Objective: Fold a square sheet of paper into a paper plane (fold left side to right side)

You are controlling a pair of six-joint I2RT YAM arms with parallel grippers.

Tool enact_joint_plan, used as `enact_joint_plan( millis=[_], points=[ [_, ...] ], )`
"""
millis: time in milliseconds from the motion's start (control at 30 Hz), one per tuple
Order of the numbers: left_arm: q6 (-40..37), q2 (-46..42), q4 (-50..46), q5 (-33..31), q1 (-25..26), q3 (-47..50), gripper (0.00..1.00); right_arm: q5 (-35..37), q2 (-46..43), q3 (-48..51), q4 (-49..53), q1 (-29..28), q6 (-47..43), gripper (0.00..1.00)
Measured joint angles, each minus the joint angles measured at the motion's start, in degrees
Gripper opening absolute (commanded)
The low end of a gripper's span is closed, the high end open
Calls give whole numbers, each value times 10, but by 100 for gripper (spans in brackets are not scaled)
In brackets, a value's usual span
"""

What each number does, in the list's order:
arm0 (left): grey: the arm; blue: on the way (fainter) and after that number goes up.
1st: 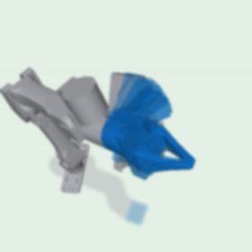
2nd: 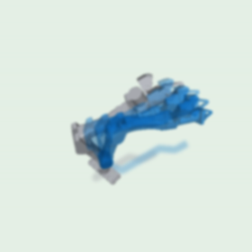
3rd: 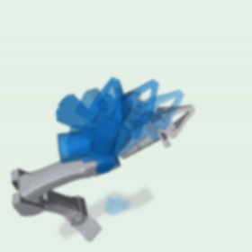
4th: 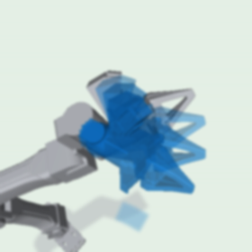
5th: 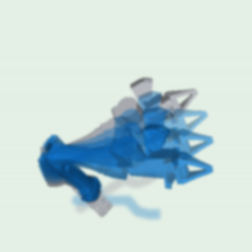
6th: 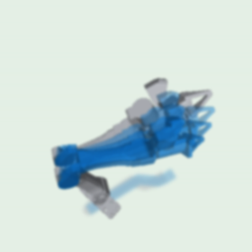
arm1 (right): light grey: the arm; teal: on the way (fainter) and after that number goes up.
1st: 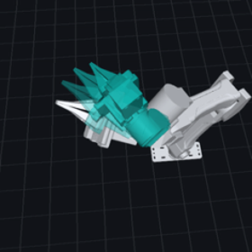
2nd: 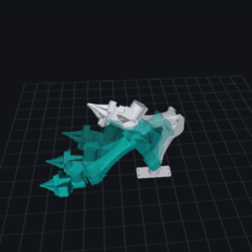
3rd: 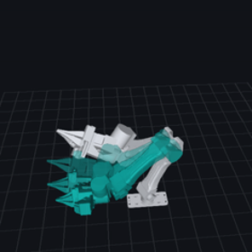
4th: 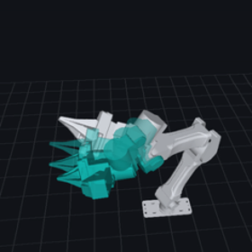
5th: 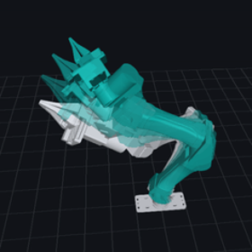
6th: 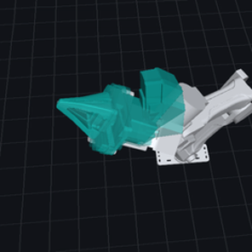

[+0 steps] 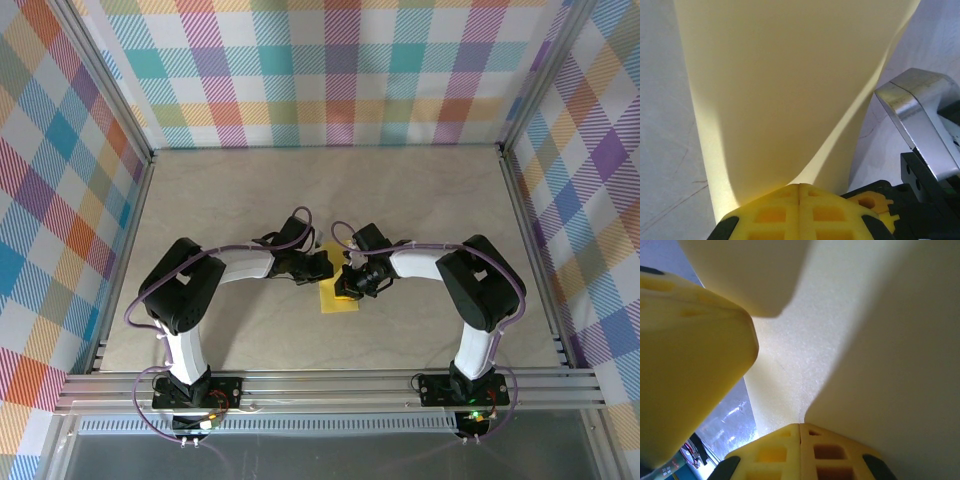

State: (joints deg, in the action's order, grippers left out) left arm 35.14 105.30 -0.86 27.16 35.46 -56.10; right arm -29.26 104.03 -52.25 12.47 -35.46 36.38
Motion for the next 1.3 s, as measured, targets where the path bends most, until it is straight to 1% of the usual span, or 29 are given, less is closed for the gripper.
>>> enact_joint_plan(
  millis=[533,1000,1300],
  points=[
    [0,17,40,-1,-11,20,0,17,1,-11,24,-2,-19,0],
    [0,18,47,6,-25,23,0,24,1,-15,35,-2,-30,0],
    [-2,34,50,38,-45,13,0,28,1,-16,34,-2,-39,0]
  ],
)
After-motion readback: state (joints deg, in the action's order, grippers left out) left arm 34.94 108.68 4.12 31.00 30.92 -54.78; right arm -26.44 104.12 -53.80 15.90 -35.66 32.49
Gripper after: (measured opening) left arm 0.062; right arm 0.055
